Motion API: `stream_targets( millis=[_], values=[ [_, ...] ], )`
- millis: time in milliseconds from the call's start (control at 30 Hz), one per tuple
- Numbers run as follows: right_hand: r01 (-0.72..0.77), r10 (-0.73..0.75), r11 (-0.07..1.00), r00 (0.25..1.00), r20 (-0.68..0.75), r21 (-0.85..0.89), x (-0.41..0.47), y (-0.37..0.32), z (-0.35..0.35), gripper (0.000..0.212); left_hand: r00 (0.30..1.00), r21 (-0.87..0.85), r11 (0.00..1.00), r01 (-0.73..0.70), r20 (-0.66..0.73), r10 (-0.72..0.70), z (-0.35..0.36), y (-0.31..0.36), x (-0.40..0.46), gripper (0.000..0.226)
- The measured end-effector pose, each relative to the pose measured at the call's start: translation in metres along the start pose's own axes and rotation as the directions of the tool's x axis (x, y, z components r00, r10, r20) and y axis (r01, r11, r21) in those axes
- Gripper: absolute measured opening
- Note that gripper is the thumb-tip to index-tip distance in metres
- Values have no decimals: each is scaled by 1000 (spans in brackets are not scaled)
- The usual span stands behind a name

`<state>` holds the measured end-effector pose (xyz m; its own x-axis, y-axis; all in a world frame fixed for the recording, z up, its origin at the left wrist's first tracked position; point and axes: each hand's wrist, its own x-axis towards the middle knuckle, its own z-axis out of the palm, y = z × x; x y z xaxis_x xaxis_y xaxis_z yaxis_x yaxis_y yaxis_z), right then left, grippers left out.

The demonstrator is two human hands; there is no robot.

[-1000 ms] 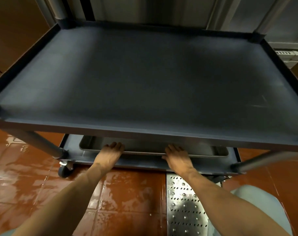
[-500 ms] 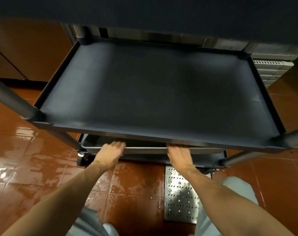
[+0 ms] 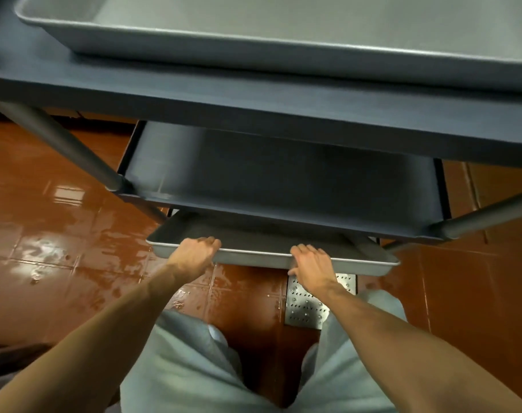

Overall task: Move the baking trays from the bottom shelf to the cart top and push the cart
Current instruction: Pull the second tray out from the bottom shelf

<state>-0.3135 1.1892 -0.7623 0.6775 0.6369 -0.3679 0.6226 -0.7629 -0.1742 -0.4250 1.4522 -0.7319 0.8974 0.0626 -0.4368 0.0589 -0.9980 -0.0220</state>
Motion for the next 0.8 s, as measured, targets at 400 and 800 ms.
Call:
stream_targets(
  millis=[400, 800],
  values=[
    [12, -29, 996, 981, 190, 86, -150, -48, -165, 43, 965, 59, 985, -164, 218, 148, -150, 55, -137, 55],
    [120, -131, 991, 967, 218, 64, -226, -87, -319, 47, 933, -25, 952, -304, 194, 303, -302, 71, -217, 63]
  ],
)
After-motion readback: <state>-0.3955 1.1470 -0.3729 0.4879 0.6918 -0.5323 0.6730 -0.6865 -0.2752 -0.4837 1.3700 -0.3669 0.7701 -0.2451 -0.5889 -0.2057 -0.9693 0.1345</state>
